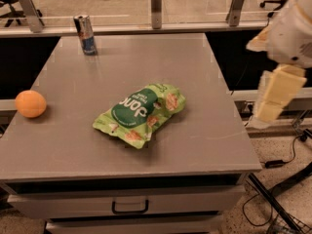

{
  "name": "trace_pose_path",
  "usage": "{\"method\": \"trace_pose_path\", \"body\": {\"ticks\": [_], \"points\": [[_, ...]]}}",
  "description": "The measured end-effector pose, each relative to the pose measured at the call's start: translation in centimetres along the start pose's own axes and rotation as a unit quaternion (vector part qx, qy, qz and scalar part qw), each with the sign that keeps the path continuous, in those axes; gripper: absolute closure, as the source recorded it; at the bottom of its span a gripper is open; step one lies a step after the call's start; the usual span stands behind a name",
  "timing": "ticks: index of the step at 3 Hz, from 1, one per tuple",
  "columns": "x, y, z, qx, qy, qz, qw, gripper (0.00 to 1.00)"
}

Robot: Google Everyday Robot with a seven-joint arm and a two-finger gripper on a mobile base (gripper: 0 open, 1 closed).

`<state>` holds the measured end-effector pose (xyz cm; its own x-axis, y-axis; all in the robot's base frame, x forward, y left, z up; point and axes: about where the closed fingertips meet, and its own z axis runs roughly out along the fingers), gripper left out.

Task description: Move green rice chip bag near orange

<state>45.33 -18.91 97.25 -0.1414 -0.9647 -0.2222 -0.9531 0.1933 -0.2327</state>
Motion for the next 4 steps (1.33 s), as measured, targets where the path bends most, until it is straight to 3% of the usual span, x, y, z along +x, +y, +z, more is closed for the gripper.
{"method": "trace_pose_path", "body": {"ticks": [1, 2, 3, 4], "points": [[-4.8, -0.9, 2.7, -0.034, -0.04, -0.055, 0.9971, 0.0], [-11.3, -1.3, 7.1, -0.084, -0.083, -0.119, 0.9859, 0.0], [-14.9, -1.4, 9.8, -0.103, -0.095, -0.155, 0.9779, 0.0], [-17.6, -1.9, 14.0, -0.104, -0.091, -0.205, 0.9689, 0.0]]}}
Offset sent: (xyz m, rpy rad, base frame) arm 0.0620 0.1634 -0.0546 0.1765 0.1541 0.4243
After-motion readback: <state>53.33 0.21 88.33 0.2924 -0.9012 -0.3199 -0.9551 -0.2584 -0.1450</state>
